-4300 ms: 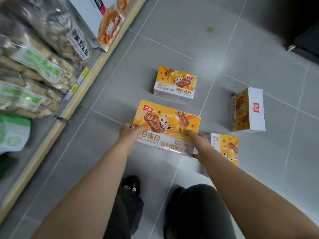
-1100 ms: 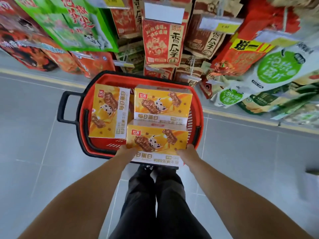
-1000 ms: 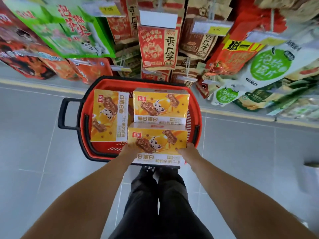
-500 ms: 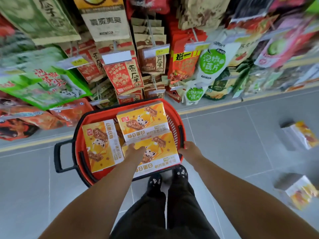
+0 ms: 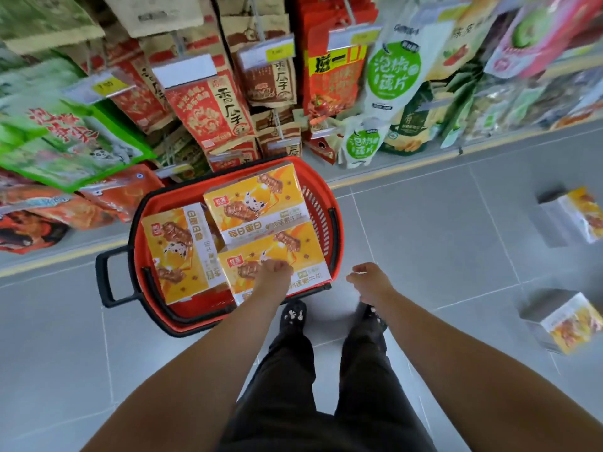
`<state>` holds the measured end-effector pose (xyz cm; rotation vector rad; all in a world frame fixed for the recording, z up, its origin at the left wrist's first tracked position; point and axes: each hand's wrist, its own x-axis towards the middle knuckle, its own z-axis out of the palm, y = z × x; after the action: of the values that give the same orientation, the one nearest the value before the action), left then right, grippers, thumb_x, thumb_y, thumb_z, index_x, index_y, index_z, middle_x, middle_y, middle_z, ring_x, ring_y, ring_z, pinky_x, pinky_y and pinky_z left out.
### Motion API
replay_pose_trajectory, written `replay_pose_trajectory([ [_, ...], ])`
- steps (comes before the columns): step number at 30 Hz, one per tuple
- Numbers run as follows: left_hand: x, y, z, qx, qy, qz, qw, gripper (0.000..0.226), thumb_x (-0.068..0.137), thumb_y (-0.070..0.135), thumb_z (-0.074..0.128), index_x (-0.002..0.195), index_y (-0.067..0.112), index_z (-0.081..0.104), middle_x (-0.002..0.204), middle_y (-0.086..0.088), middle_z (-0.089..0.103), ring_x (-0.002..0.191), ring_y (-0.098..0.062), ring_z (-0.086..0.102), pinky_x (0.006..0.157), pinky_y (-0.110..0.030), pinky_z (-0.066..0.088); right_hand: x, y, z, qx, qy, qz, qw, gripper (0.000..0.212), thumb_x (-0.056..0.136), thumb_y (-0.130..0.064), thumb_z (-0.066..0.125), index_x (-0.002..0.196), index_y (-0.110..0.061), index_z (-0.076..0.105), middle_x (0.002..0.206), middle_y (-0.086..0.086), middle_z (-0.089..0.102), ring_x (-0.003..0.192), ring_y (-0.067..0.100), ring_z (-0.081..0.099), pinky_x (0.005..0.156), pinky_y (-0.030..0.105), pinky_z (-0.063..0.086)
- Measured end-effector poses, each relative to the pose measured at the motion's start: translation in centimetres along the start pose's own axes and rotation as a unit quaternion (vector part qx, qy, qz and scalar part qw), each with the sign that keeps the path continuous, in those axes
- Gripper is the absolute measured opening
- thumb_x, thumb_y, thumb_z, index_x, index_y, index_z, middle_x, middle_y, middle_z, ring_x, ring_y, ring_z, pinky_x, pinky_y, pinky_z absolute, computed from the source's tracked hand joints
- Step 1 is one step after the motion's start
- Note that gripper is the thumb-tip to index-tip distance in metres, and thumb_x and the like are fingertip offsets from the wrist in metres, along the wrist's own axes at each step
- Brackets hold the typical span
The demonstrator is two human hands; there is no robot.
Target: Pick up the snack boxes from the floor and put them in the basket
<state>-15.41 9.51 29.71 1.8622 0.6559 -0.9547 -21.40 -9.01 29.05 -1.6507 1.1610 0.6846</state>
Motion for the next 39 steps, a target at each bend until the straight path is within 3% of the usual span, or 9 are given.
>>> replay_pose_trajectory([
  [2,-1.0,1.8,2.8,0.017,-0.023,0.016,0.999,0.016,0.087,0.02,0.051,0.072,0.024,0.05,0.078,0.0,0.054,0.082,-0.023,0.056,0.073,-0.032,0.042,0.1,1.4,-2.2,0.038,-0.001,0.015,0.999,0.026,0.084,-0.018,0.061,0.109,-0.018,0.054,0.077,0.002,0.055,0.07,0.02,0.053,0.068,0.031,0.044],
  [6,-3.1,5.8,10.2,0.059,-0.068,0.054,0.995,0.019,0.07,0.024,0.048,0.054,0.016,0.054,0.063,-0.004,0.05,0.065,-0.023,0.049,0.055,-0.023,0.034,0.2,5.7,-8.8,0.149,0.016,0.048,0.988,0.023,0.085,-0.011,0.064,0.105,-0.014,0.053,0.072,0.005,0.053,0.062,0.018,0.048,0.058,0.028,0.039],
  [9,-4.8,8.6,17.1,0.112,-0.062,0.097,0.987,0.021,0.066,0.03,0.047,0.066,0.012,0.057,0.067,-0.011,0.056,0.074,-0.025,0.054,0.063,-0.029,0.033,0.3,9.6,-15.0,0.189,0.037,0.059,0.98,0.026,0.085,-0.011,0.064,0.109,-0.012,0.054,0.071,0.005,0.052,0.063,0.019,0.049,0.054,0.026,0.038],
  [13,-6.4,10.8,27.0,0.223,-0.064,0.126,0.965,0.026,0.09,0.021,0.051,0.107,0.006,0.066,0.107,-0.019,0.069,0.103,-0.033,0.064,0.079,-0.033,0.048,0.7,14.7,-22.9,0.232,0.073,0.072,0.967,0.035,0.083,-0.012,0.065,0.117,-0.009,0.055,0.074,0.003,0.053,0.081,0.024,0.053,0.067,0.029,0.042],
  [17,-7.5,12.1,35.3,0.233,-0.124,0.15,0.953,0.024,0.092,0.017,0.052,0.11,0.005,0.062,0.113,-0.02,0.067,0.095,-0.025,0.063,0.08,-0.033,0.047,1.0,18.2,-29.5,0.294,0.118,0.085,0.945,0.03,0.085,-0.011,0.062,0.114,-0.012,0.054,0.079,0.007,0.054,0.076,0.023,0.052,0.065,0.029,0.041],
  [23,-9.5,14.5,45.7,0.289,-0.186,0.169,0.923,0.009,0.089,0.017,0.051,0.092,0.021,0.057,0.114,-0.015,0.066,0.104,-0.027,0.063,0.09,-0.038,0.05,2.1,22.3,-37.1,0.399,0.157,0.121,0.895,0.033,0.087,-0.011,0.06,0.118,-0.01,0.051,0.081,0.009,0.053,0.074,0.022,0.049,0.06,0.028,0.04],
  [29,-9.1,18.9,56.4,0.35,-0.229,0.203,0.885,0.015,0.089,0.017,0.05,0.1,0.022,0.06,0.115,-0.014,0.066,0.104,-0.025,0.063,0.09,-0.035,0.049,4.0,24.5,-43.6,0.475,0.196,0.154,0.844,0.035,0.088,-0.014,0.058,0.123,-0.012,0.05,0.094,0.012,0.055,0.083,0.024,0.052,0.07,0.032,0.044],
  [32,-9.4,21.0,61.4,0.383,-0.255,0.223,0.86,0.022,0.092,0.016,0.049,0.11,0.016,0.06,0.115,-0.014,0.065,0.092,-0.021,0.059,0.075,-0.027,0.045,4.8,25.6,-46.2,0.517,0.216,0.165,0.812,0.037,0.089,-0.015,0.057,0.126,-0.012,0.05,0.102,0.013,0.057,0.093,0.026,0.055,0.074,0.033,0.047],
  [39,-11.6,22.1,73.0,0.48,-0.302,0.236,0.79,0.024,0.089,0.015,0.051,0.111,0.014,0.059,0.108,-0.013,0.066,0.088,-0.019,0.056,0.077,-0.027,0.042,6.1,30.2,-51.6,0.611,0.272,0.207,0.714,0.045,0.09,-0.015,0.054,0.133,-0.016,0.041,0.086,0.001,0.052,0.08,0.019,0.051,0.078,0.036,0.045],
])
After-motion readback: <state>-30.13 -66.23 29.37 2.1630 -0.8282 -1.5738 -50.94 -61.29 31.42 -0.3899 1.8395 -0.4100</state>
